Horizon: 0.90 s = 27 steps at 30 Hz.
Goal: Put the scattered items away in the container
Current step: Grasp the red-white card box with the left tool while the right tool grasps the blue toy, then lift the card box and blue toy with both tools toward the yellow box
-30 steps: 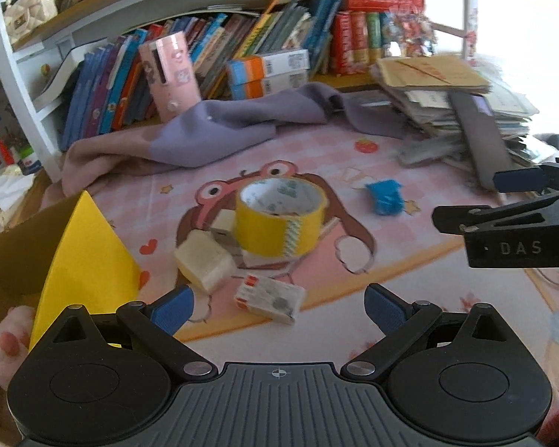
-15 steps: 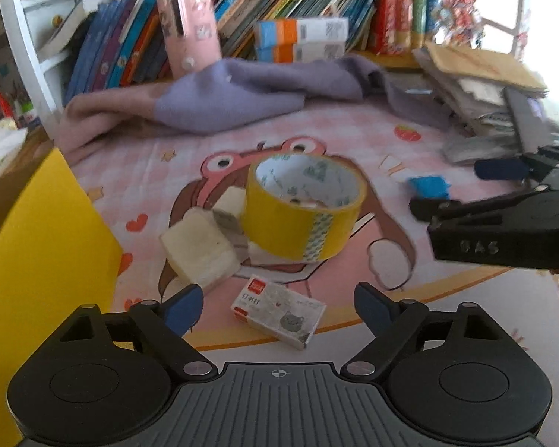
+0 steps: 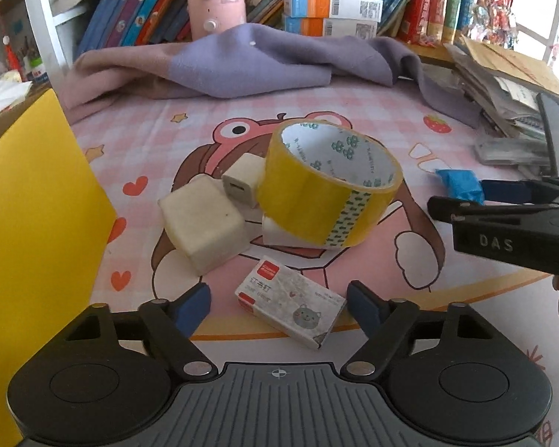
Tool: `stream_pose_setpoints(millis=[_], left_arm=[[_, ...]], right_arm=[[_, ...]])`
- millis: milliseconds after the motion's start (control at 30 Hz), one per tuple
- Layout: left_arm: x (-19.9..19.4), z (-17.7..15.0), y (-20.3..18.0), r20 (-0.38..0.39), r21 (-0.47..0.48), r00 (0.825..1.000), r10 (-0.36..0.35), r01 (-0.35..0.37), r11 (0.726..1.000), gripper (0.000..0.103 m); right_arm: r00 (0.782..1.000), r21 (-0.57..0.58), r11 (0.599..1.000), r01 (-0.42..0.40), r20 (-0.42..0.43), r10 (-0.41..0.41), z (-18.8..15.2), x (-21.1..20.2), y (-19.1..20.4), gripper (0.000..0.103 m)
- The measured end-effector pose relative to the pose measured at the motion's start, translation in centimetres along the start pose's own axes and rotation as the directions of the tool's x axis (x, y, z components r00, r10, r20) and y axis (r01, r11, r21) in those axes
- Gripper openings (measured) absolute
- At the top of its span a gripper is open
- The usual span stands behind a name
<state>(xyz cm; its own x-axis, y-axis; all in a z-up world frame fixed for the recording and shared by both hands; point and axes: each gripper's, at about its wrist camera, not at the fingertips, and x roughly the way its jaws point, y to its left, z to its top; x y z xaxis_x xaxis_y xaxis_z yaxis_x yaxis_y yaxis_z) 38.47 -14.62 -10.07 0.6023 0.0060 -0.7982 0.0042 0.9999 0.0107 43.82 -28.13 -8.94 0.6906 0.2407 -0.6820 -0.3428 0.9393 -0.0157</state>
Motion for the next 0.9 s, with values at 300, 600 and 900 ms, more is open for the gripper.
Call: stream_pose_setpoints(millis=[300,600,900], left_arm=[[-1.1,-0.2,0.1,-0.015,0.003,0.998,-0.061,0.061,0.998,0.06],[-3.6,-1.2,-1.1,0.006,0.083,0.996,-0.085,0.085,0.993,0.06],[-5.6,-2.0,-2.3,0.015,0.11,0.993,-0.115,0.113,0.988,0.06]], right_arm=[[0.997,0.035,0.997,-0.07,0.015,0.07,0.1,-1.2,0.4,0.028],[0.993,0.072,0.991,-0.11,-0.026,0.112,-0.7,-4.6,0.6,0.028],[0.986,0.054,0.987,-0.151,-0.064,0.154,-3.0,-7.7,1.2,0.028]])
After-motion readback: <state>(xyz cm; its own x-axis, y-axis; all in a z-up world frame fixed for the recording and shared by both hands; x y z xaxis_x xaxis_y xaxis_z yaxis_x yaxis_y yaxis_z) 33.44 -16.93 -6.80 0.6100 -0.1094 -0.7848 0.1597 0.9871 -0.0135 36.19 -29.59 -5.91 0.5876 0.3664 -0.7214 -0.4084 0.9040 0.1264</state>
